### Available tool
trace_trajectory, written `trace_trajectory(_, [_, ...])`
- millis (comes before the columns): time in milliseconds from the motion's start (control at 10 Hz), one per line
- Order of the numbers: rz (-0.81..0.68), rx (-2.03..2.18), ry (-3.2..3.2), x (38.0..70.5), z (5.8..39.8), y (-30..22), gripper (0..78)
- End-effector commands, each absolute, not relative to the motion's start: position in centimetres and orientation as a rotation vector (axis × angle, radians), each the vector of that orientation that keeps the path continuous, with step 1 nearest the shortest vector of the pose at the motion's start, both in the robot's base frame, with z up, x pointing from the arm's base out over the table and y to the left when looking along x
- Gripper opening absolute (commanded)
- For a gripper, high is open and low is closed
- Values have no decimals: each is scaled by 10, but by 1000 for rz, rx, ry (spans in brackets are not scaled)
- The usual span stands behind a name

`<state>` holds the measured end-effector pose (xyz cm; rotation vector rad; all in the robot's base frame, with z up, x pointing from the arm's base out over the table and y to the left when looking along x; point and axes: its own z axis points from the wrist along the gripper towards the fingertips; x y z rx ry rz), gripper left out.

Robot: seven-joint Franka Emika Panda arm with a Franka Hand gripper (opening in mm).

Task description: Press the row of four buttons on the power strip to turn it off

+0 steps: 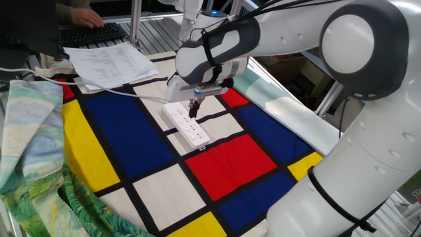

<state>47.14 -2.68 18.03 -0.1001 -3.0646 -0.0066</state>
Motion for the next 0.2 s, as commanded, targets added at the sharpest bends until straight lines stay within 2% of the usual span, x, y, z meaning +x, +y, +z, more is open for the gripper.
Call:
trace_trajectory(100, [-4,-102,-3073,472,182,-27,0])
trace_trajectory(200, [-4,-102,-3072,472,182,-27,0])
